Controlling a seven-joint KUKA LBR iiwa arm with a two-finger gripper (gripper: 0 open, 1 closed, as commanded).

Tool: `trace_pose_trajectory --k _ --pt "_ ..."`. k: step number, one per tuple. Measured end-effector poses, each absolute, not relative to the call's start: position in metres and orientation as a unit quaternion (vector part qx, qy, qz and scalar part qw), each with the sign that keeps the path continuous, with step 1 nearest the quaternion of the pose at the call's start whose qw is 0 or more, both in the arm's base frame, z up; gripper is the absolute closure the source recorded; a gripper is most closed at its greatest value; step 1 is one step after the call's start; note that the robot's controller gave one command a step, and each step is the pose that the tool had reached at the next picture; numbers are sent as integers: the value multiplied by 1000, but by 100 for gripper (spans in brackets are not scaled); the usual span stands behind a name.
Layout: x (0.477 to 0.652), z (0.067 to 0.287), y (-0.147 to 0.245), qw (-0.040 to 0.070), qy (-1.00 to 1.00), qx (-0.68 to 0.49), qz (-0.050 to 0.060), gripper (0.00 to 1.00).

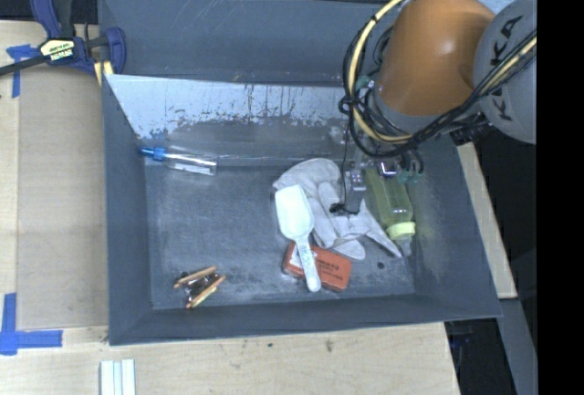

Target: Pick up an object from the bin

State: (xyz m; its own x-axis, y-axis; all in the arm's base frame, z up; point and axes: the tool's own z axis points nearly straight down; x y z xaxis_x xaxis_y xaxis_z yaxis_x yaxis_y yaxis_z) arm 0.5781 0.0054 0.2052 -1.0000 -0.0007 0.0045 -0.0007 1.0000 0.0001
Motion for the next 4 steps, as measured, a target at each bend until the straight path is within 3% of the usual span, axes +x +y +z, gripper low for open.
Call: trace_pose_trajectory --k 1,2,3,4 --pt "580 210 5 -2 -1000 0 0 0" --pt "597 180 -5 -5 -999 40 0 0" --pt "614 122 -13 -4 -999 51 0 0" --pt "624 77 -10 -10 -1000 9 0 100"
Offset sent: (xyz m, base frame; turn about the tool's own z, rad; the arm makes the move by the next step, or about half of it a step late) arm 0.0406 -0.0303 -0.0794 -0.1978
